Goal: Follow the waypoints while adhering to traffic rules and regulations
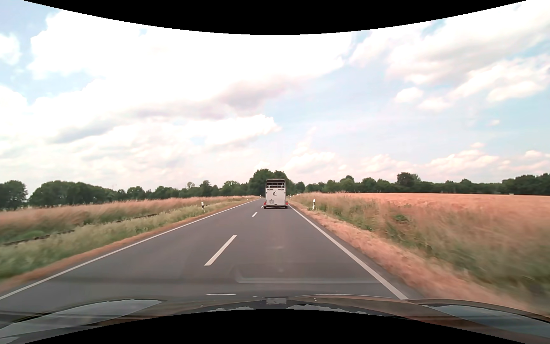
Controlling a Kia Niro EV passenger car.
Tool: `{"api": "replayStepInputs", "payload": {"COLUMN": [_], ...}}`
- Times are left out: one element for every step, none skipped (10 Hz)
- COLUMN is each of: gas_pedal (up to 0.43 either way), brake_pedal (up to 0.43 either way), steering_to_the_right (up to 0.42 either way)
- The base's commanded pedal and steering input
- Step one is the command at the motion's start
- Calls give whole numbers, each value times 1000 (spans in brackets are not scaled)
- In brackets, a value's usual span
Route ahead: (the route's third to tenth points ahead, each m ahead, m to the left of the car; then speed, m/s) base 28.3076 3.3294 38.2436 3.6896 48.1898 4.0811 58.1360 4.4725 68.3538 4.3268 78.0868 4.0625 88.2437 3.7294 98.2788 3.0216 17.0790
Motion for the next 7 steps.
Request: {"api": "replayStepInputs", "payload": {"gas_pedal": [138,138,138,138,138,138,138], "brake_pedal": [0,0,0,0,0,0,0], "steering_to_the_right": [-10,-10,-10,-10,-10,-9,-7]}}
